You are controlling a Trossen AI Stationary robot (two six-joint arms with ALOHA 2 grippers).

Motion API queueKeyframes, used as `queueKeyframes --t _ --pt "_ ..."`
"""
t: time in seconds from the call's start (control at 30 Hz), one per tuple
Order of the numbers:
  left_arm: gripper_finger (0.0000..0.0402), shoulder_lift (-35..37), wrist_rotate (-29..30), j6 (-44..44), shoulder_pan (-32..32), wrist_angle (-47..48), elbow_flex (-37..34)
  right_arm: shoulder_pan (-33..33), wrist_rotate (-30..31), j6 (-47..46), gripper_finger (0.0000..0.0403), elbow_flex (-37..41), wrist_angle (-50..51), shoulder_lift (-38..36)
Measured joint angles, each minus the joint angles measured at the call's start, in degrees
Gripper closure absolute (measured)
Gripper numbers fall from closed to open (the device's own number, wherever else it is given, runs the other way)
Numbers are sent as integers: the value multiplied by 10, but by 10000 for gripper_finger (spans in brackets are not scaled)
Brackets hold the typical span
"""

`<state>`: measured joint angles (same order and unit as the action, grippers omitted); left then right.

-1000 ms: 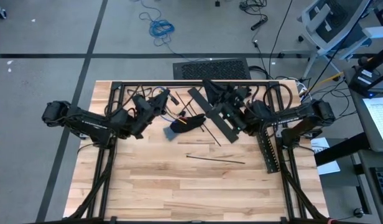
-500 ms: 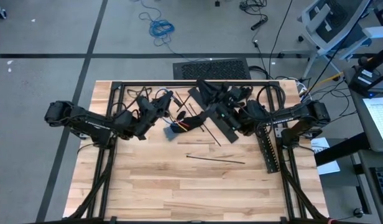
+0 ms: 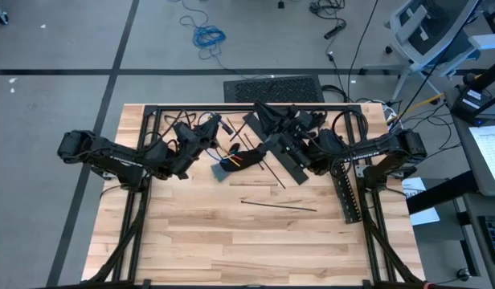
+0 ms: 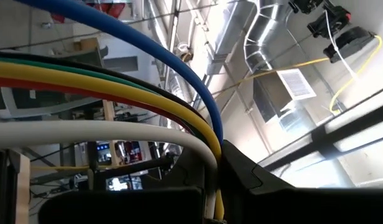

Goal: Ziptie cables
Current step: Wrap the black zip tie on the cable

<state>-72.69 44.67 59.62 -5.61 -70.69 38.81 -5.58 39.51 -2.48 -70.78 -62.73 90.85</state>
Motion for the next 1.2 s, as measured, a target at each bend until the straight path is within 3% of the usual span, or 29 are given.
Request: queueKeyframes --t 0.87,1.2 --pt "379 -6 -12 1 -2 17 0 18 -4 -38 403 0 -5 -1" --pt "379 -72 -47 0 -10 59 73 20 -4 -48 403 0 0 -1"
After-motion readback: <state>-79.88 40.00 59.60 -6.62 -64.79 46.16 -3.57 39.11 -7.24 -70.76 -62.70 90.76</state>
